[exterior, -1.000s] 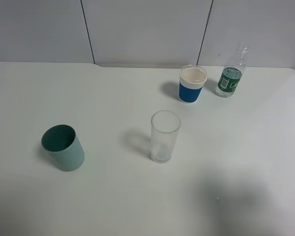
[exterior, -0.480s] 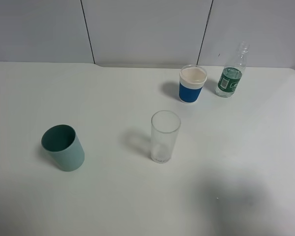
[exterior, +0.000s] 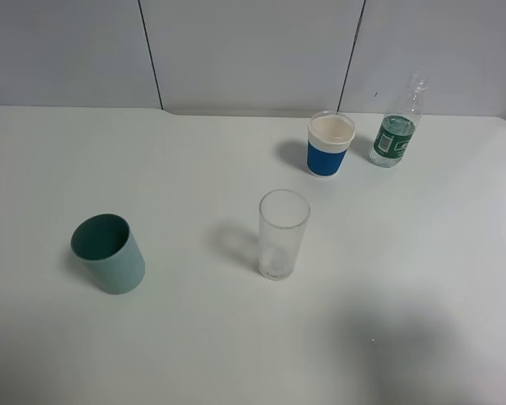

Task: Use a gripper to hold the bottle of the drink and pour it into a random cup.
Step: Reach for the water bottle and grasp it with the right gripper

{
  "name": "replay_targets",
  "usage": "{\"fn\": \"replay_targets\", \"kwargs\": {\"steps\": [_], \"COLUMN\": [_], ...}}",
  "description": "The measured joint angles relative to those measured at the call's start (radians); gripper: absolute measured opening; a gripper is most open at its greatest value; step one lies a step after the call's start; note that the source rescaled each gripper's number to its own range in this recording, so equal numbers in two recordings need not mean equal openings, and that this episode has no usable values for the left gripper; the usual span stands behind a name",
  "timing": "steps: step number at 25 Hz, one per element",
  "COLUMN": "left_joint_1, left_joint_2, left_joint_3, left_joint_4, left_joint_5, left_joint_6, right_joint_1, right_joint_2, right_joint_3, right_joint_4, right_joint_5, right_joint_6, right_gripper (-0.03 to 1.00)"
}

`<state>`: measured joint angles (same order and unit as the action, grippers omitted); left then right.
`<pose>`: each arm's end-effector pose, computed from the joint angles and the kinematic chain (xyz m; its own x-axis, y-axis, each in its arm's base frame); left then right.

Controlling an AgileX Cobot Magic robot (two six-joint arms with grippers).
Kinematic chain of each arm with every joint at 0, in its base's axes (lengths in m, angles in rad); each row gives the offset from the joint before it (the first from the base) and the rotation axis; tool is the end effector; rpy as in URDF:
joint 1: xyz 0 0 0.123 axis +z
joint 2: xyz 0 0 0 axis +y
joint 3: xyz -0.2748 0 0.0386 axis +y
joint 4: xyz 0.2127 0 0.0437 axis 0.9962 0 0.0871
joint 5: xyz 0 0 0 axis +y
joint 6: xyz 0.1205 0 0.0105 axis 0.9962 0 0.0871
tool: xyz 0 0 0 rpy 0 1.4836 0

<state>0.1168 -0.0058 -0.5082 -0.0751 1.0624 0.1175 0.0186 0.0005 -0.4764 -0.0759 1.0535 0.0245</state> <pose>-0.0022 -0.0082 0.2490 -0.4442 0.0291 -0.8955 -0.0221 0.9988 0.0434 0.0009 -0.0080 0.2413 -0.4703 -0.0218 -0.8822 0.0335 0.9985 -0.0425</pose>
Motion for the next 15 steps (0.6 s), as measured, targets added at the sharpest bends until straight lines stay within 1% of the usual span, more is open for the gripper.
{"fn": "replay_targets", "kwargs": {"steps": [6,8,12,15], "left_joint_1": [0.0,0.0,0.0,0.0], "left_joint_2": [0.0,0.0,0.0,0.0], "left_joint_3": [0.0,0.0,0.0,0.0], "left_joint_4": [0.0,0.0,0.0,0.0], "left_joint_5": [0.0,0.0,0.0,0.0], "left_joint_6": [0.0,0.0,0.0,0.0], "right_joint_1": [0.0,0.0,0.0,0.0], "right_joint_2": [0.083,0.11,0.173,0.247], "right_joint_3": [-0.001,-0.012,-0.037,-0.04], "right_joint_4": [0.0,0.001,0.011,0.017], "right_joint_5": [0.0,-0.016,-0.131,-0.195], "right_joint_6": [0.0,0.0,0.0,0.0], "right_gripper": [0.76,0.76,0.76,0.76]}}
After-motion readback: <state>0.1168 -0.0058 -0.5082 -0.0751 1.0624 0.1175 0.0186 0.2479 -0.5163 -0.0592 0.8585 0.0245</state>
